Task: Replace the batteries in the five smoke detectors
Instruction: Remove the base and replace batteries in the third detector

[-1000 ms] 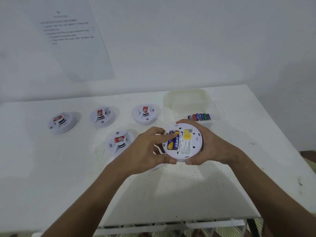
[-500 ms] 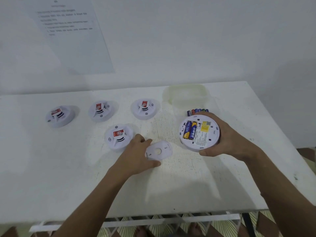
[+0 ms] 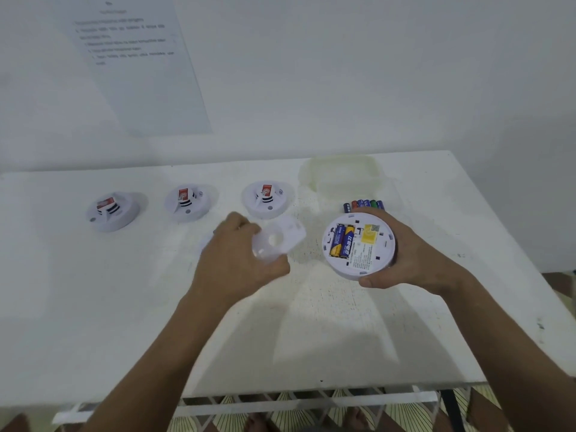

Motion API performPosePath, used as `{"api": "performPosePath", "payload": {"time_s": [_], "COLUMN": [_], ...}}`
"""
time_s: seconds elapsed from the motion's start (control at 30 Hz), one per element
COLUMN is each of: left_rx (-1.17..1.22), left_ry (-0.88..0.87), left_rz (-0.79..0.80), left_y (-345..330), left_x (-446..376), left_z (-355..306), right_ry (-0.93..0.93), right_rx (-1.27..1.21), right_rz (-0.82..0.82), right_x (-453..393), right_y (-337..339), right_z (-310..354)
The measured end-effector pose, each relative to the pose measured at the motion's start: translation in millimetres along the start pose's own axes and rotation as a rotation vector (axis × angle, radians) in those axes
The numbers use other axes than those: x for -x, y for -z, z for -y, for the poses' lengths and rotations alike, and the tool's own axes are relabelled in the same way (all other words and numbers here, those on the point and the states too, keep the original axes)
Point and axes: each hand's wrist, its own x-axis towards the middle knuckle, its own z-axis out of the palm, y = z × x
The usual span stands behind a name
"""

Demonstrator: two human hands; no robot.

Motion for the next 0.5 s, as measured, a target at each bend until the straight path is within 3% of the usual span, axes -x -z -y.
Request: {"api": "performPosePath", "payload": {"time_s": [0.1, 0.23, 0.33, 0.5], "left_rx": [0.167, 0.258, 0.247, 0.272], "left_ry": [-0.108, -0.322, -0.340, -0.341], "left_rz": [-0.027, 0.140, 0.255, 0.287], "left_y": [24.3, 32.8, 33.0, 39.6], "left_x": [-8.5, -12.0, -15.4, -15.7], "left_z": [-16.5, -34.4, -33.4, -14.0], "right_ry": [0.025, 0.064, 0.093, 0.108], "right_rx": [-0.020, -0.027, -0.027, -0.045], "right_rz": [0.012, 0.030, 0.048, 0.089], "right_x": [-4.6, -17.0, -26.5, -39.4], "right_y": [-7.1, -22.9, -35.1, -54.1], "right_z": [7.9, 18.9, 26.1, 32.7]}}
